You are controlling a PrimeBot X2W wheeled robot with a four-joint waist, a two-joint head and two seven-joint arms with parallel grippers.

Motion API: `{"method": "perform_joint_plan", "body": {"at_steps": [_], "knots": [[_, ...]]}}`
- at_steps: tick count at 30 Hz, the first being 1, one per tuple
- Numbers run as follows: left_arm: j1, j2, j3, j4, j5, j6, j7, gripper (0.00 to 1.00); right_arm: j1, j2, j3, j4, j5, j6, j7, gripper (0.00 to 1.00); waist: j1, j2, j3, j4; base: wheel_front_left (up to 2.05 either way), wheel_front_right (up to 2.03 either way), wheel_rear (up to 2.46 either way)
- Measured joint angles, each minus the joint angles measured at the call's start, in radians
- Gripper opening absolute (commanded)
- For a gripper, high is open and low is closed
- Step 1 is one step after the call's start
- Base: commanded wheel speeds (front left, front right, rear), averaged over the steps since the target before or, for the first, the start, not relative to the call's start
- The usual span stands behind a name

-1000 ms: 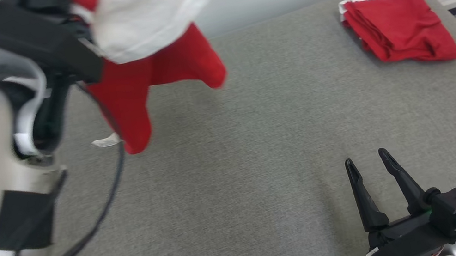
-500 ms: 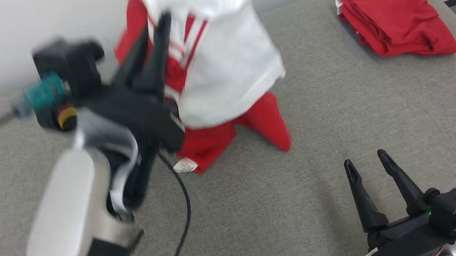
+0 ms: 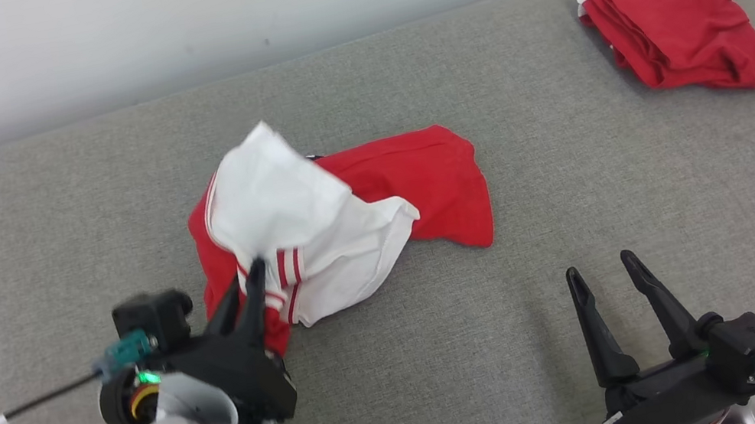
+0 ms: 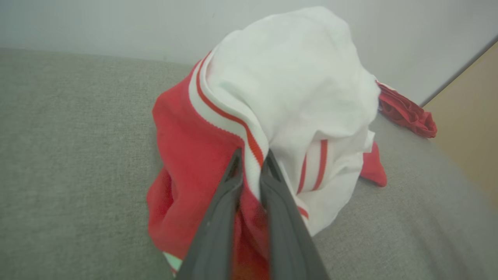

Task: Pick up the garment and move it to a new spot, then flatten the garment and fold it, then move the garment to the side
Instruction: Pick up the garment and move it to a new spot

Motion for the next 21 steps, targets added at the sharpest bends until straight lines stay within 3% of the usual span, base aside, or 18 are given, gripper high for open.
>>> {"method": "perform_joint_plan", "body": {"at_steps": [3,4,5,6,12,18,21], "knots": [[0.021,-0.002,-0.009,0.046,0.003,-0.005,-0.025,0.00,0.000,0.000,0.002,0.005,0.000,0.000,0.000,1.00,0.0000,0.0000,-0.004,0.008,0.00,0.00,0.00],[0.024,-0.005,-0.012,0.057,0.004,-0.005,-0.035,0.23,0.000,0.000,0.002,0.005,0.000,0.000,0.000,1.00,0.0000,0.0000,-0.006,0.010,0.00,0.00,0.00],[0.025,-0.009,-0.012,0.064,0.005,-0.005,-0.049,0.92,0.000,0.000,0.002,0.005,-0.001,0.000,0.000,1.00,0.0000,0.0000,-0.008,0.013,0.00,0.00,0.00],[0.025,-0.013,-0.012,0.068,0.008,-0.005,-0.067,1.00,0.000,0.000,0.003,0.005,-0.001,0.000,0.000,1.00,0.0000,0.0000,-0.010,0.016,0.00,0.00,0.00],[0.021,-0.019,-0.003,0.067,0.062,0.022,-0.194,1.00,0.005,0.000,-0.003,0.001,-0.006,0.000,0.000,1.00,0.0000,0.0000,-0.037,0.040,0.00,0.00,0.00],[0.056,0.004,0.041,-0.012,0.134,0.067,-0.224,1.00,0.024,0.000,-0.015,-0.010,-0.014,0.000,0.000,1.00,0.0000,0.0000,-0.071,0.060,0.00,0.00,0.00],[0.099,0.019,0.093,-0.116,0.206,0.094,-0.226,1.00,0.031,0.000,-0.026,-0.017,-0.015,0.000,0.000,1.00,0.0000,0.0000,-0.082,0.073,0.00,0.00,0.00]]}}
